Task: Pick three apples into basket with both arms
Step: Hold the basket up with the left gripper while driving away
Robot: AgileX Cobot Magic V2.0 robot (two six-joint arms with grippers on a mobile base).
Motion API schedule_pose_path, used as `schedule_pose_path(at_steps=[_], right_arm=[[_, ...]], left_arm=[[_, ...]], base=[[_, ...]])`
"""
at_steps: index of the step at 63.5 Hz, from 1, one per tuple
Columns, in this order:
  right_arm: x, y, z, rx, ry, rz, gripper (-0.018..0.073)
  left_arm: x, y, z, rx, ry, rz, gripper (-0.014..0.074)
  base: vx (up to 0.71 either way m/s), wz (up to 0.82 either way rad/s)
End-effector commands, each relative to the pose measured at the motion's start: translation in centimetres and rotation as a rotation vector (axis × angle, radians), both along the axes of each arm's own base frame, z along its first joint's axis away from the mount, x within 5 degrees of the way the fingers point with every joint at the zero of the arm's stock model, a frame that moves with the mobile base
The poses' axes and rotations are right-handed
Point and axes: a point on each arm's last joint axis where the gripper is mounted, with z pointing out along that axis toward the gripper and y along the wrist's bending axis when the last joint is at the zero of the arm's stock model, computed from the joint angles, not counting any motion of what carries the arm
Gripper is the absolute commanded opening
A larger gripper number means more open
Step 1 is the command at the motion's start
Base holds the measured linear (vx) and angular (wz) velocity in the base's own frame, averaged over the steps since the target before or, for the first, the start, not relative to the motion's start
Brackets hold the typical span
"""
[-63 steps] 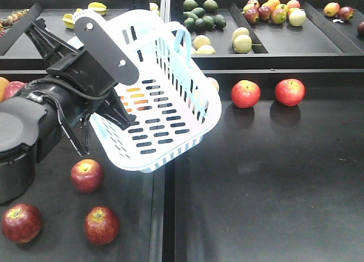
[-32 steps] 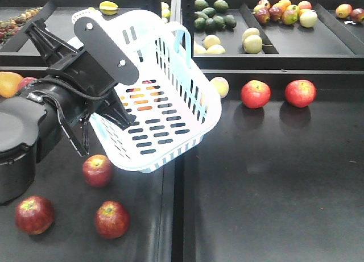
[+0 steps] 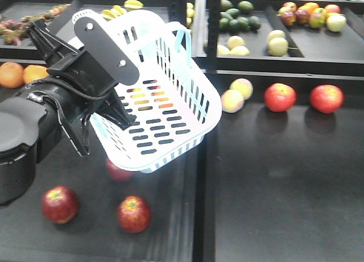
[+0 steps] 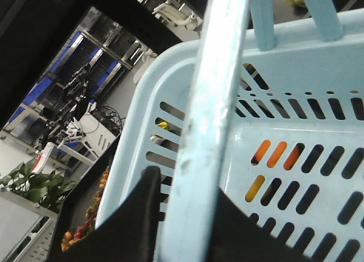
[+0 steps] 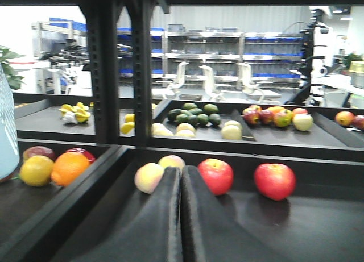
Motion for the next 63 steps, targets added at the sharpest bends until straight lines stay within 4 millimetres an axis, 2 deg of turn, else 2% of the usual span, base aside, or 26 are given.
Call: schedule_pose_path(at_steps=[1, 63], right_arm=[[-0.03, 0.01, 0.27, -0.007, -0.063, -0.001, -0.0009], [-0.03, 0.01, 0.27, -0.007, -0.063, -0.001, -0.0009]], left_arm=[[-0.60, 0.81, 2.57, -0.023, -0.092, 0.020, -0.0007], [-0.60, 0.81, 2.57, -0.023, -0.092, 0.020, -0.0007]], base=[[0.00, 0.27], [0.00, 0.45]])
